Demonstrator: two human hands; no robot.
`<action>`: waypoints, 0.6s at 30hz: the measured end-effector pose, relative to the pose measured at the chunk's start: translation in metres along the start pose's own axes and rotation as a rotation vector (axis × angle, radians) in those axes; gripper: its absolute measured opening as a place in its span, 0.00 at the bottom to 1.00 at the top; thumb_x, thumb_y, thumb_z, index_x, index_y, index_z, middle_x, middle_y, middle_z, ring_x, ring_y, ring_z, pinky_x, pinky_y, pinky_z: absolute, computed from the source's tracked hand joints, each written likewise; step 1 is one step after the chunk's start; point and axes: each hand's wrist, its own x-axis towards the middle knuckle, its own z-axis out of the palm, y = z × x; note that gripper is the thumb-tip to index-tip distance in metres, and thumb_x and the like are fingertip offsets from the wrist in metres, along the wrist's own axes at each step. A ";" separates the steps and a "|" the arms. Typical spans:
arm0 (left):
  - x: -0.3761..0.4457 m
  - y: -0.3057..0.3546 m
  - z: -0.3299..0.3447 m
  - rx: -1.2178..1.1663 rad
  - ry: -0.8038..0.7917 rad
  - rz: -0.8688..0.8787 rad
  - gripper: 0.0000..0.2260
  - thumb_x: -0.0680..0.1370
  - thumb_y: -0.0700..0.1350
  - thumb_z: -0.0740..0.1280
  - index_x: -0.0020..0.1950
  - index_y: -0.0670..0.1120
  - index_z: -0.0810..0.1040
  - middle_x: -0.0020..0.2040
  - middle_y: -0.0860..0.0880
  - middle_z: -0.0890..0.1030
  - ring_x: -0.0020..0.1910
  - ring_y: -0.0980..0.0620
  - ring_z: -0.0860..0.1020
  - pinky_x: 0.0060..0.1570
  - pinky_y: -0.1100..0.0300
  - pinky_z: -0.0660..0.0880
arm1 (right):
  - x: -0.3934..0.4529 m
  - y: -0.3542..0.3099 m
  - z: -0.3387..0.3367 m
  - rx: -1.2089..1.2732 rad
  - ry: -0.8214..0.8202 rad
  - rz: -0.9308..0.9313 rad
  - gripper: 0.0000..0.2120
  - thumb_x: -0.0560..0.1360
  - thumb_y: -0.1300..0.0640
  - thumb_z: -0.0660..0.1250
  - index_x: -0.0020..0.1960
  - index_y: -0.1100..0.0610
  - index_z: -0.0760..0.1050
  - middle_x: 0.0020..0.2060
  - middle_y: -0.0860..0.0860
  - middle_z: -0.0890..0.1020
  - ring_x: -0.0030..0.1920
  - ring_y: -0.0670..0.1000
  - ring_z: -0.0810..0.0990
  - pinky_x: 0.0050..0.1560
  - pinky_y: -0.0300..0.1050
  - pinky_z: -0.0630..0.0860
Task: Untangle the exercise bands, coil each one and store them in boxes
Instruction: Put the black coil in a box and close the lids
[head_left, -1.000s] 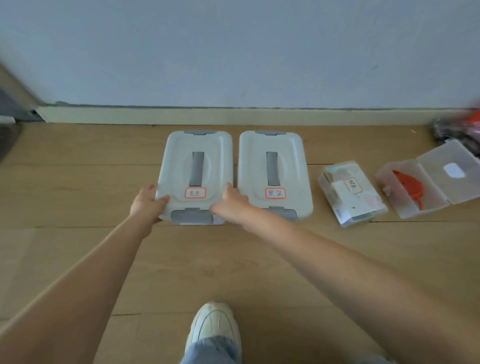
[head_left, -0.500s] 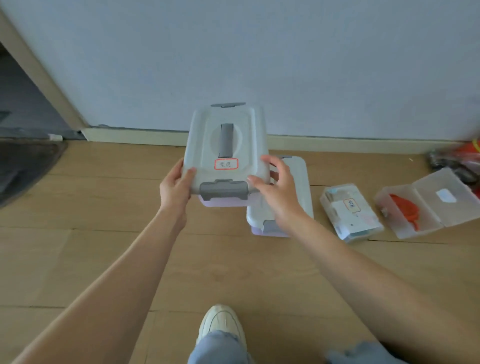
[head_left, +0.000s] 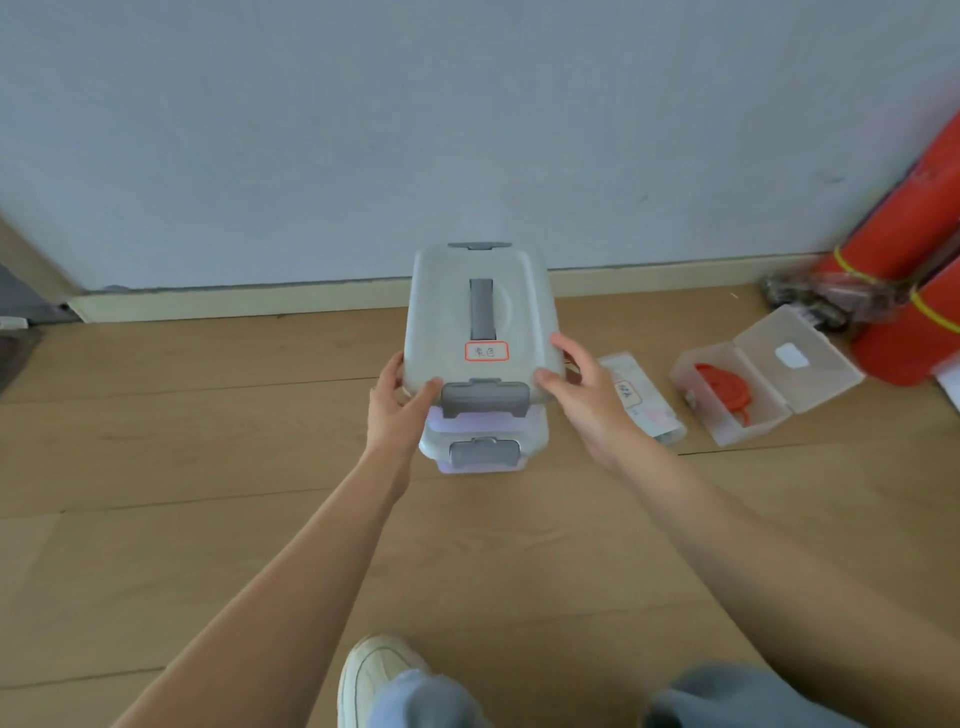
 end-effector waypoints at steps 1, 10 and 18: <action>-0.005 0.003 0.002 0.078 0.037 0.007 0.24 0.75 0.44 0.66 0.70 0.52 0.65 0.56 0.53 0.73 0.49 0.60 0.76 0.48 0.66 0.73 | -0.002 -0.001 -0.003 -0.018 -0.010 0.010 0.23 0.76 0.58 0.64 0.70 0.48 0.65 0.55 0.45 0.75 0.50 0.42 0.75 0.52 0.40 0.72; -0.076 -0.021 0.082 0.489 -0.048 0.035 0.13 0.77 0.41 0.61 0.61 0.43 0.73 0.60 0.45 0.73 0.47 0.52 0.72 0.44 0.61 0.68 | -0.019 0.026 -0.095 -0.219 0.065 0.318 0.25 0.76 0.60 0.63 0.71 0.57 0.61 0.61 0.54 0.70 0.58 0.52 0.71 0.53 0.47 0.73; 0.001 -0.060 0.227 0.849 -0.430 0.149 0.17 0.77 0.41 0.61 0.66 0.47 0.70 0.63 0.43 0.70 0.59 0.44 0.72 0.56 0.57 0.69 | 0.054 0.124 -0.214 -0.816 0.210 0.203 0.25 0.74 0.57 0.65 0.69 0.60 0.64 0.66 0.59 0.70 0.65 0.61 0.68 0.63 0.52 0.67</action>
